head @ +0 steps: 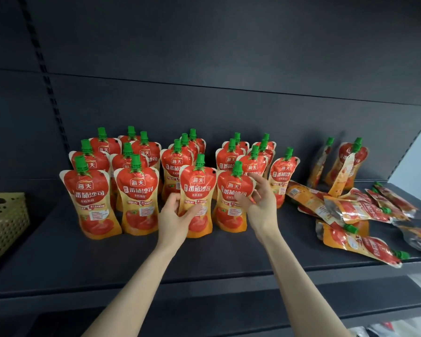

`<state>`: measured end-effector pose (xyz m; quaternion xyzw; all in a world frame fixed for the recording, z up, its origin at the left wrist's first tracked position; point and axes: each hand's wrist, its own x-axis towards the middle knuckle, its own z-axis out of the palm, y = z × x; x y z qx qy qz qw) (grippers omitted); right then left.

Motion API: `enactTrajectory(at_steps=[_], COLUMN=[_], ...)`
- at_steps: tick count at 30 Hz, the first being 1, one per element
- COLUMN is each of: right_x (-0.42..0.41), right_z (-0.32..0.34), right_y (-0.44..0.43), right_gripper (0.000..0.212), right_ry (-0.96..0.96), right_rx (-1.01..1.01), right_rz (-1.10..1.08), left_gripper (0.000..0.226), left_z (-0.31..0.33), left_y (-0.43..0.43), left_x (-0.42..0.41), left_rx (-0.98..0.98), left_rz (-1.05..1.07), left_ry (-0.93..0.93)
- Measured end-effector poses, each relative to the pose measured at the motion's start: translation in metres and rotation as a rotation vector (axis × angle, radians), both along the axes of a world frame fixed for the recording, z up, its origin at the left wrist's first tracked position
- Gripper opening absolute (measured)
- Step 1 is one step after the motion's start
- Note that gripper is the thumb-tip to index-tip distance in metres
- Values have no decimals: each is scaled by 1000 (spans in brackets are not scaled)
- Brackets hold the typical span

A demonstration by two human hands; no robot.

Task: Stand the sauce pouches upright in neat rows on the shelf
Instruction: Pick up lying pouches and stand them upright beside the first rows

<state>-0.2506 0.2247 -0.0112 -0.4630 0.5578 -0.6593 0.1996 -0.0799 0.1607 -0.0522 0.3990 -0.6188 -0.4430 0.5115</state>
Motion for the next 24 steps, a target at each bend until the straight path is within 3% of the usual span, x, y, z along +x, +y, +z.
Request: enactTrajectory(at_steps=[3,9,14,24], right_x=[-1,2,-15,-17], right_z=[-18,-58,-56,-61], right_y=[-4,-3,2,1], right_gripper=[44,50,44,55], right_ry=[14,4,52,136], right_rx=[31,208,230,297], right_rz=[45,53,-79,-77], left_gripper=[27,52,49,57], left_z=[-7,-25,-26,-30], left_y=[-1,6,-3,-13], left_x=[2,3,-1,-14], left_rx=[26,43,4,19], left_rz=[-44,-101,-73,-91], left_ry=[44,-58,-126,-209])
